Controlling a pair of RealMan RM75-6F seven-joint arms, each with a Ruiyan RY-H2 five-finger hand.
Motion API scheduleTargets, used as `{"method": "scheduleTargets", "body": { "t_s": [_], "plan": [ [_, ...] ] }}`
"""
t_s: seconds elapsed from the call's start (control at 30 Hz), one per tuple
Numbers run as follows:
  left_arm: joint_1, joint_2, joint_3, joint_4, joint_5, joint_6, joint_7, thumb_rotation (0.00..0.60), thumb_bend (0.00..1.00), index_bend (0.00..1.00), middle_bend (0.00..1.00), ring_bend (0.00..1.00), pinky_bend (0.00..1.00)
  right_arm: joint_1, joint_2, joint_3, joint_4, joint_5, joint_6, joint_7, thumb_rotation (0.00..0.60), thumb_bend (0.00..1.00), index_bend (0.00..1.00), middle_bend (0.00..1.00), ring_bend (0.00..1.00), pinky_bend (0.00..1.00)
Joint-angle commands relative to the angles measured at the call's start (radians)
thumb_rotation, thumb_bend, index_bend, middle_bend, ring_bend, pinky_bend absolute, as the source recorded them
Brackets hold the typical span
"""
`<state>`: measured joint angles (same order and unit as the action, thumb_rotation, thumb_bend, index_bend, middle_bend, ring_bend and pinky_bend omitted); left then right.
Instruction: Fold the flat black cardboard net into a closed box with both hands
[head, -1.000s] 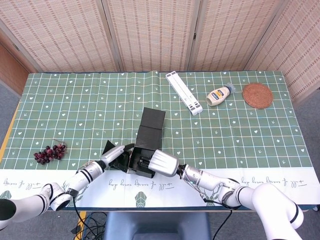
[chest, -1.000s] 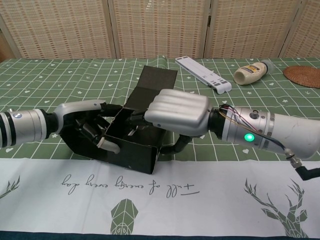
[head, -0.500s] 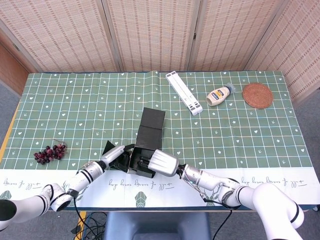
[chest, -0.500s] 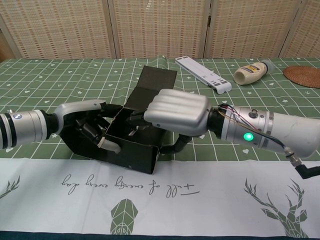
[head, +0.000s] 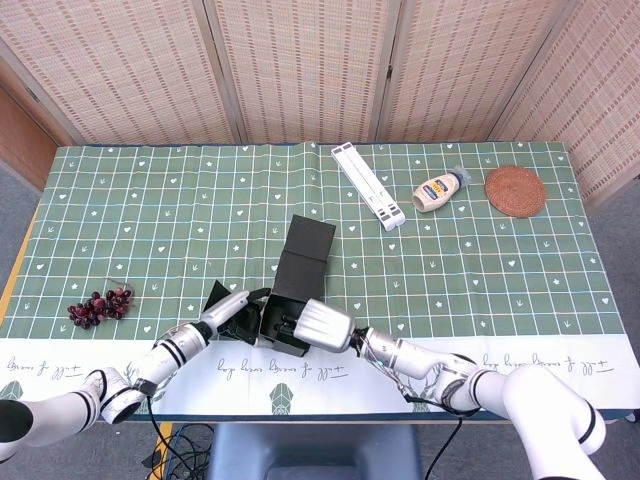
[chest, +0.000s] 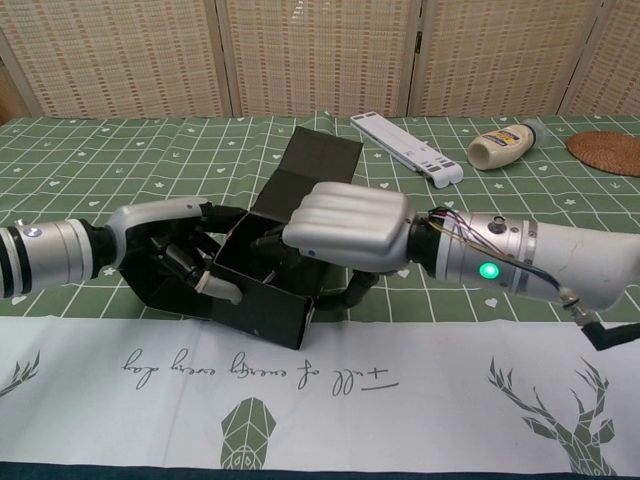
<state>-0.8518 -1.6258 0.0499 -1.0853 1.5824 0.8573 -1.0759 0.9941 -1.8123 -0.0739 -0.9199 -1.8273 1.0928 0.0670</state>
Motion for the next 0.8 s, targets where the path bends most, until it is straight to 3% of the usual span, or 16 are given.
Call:
{"method": "scheduleTargets", "body": {
  "t_s": [0.03,0.57,0.8],
  "plan": [
    [0.000,0.001,0.001,0.000,0.003,0.004,-0.005,0.600,0.12,0.26,0.25,0.64,0.93,0.011,0.006,-0.001,-0.008,0.001,-0.015,0.009,0.600,0.32,0.26,0.37,0.73,0.99],
    [-0.004,0.018,0.011,-0.026,0.022,0.019,-0.056,0.600,0.12,0.26,0.25,0.64,0.93,0.078,0.070,-0.018,-0.070,-0.013,-0.097,0.060,0.600,0.52,0.51,0.55,0.76,1.00],
    [-0.004,0.023,0.015,-0.036,0.024,0.023,-0.067,0.600,0.12,0.26,0.25,0.64,0.93,0.101,0.093,-0.027,-0.090,-0.021,-0.123,0.069,0.600,0.62,0.64,0.69,0.78,1.00]
  ]
}}
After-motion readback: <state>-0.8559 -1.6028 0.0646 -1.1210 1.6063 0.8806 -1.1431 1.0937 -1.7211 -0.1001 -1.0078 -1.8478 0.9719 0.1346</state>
